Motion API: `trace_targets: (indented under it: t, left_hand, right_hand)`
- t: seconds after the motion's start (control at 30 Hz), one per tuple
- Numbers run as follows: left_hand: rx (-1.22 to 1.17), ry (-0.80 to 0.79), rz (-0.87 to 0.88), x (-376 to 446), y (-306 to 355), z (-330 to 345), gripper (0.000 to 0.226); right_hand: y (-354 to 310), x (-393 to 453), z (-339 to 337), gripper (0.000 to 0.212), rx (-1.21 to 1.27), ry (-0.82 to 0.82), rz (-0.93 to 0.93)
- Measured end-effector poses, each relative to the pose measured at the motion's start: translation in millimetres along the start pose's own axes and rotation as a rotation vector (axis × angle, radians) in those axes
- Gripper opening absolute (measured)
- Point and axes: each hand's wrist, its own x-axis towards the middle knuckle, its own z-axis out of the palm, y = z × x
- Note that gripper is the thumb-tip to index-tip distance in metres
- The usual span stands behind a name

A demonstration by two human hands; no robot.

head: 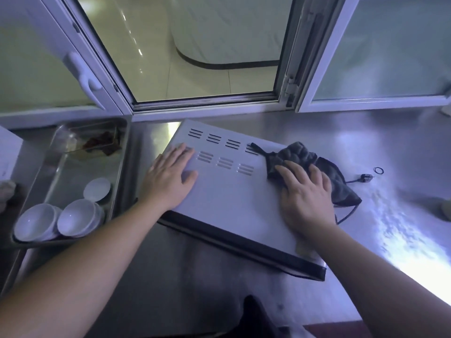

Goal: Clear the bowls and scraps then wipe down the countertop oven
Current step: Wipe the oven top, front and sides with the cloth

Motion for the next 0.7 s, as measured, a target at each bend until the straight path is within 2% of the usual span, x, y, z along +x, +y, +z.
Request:
trace_targets:
  t: [0.3,0.7]
  left_hand:
    - [-0.004,0.115,-0.263,-50,45,18,0.062]
    - [0.008,0.089,-0.303,-49,49,18,0.066]
  right_hand:
    - [44,59,-1,0.048,0.002,-0.016,-0.309]
    - [47,63,-4,0.045,0.031,0.017,-0.377]
